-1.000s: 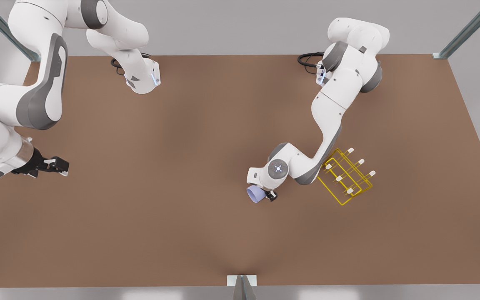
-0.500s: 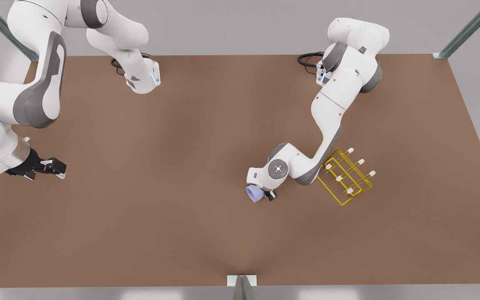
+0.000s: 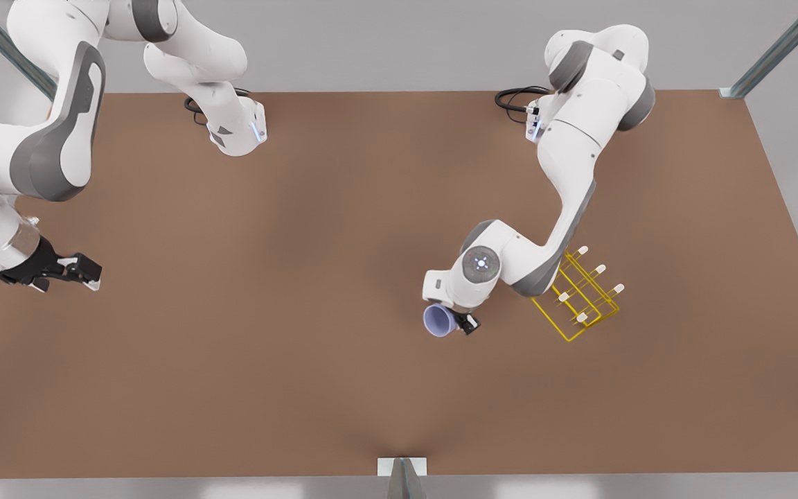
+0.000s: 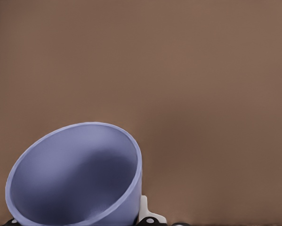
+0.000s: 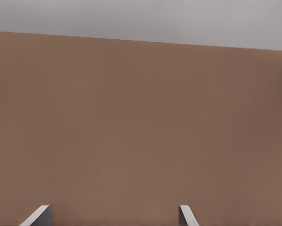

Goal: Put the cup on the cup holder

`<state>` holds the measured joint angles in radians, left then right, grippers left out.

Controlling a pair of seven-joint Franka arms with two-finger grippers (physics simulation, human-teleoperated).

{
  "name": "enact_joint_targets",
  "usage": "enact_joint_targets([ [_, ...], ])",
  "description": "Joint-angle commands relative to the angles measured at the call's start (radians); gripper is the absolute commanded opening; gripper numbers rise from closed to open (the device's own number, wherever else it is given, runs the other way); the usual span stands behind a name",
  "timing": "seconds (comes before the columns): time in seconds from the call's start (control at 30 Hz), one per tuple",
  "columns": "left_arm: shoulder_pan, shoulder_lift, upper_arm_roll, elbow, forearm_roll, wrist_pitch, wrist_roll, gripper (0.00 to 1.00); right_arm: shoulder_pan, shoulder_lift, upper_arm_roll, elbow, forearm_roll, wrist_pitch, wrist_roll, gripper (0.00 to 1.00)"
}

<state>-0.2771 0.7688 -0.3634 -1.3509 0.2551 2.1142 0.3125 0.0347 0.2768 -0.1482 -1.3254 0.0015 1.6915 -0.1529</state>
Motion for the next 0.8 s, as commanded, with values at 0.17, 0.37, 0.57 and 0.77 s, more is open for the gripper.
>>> enact_joint_targets([
  [0.17,0.003,-0.08,0.0,0.001,-0.002,-0.177,0.033,0.78,-0.001,0.009,0.001,0.0,0.006,0.0,0.001,1.0],
  [0.37,0.016,-0.167,0.024,0.055,0.041,-0.428,0.028,0.75,-0.001,0.009,-0.001,0.0,0.006,0.0,0.001,1.0],
  [0.57,-0.014,-0.218,0.009,0.056,0.513,-0.766,0.161,0.74,-0.003,0.009,0.001,0.0,0.006,0.0,0.003,1.0],
  [0.77,-0.106,-0.164,0.012,0.042,0.863,-0.97,0.263,0.73,-0.003,0.009,-0.001,0.0,0.006,0.0,0.003,1.0],
])
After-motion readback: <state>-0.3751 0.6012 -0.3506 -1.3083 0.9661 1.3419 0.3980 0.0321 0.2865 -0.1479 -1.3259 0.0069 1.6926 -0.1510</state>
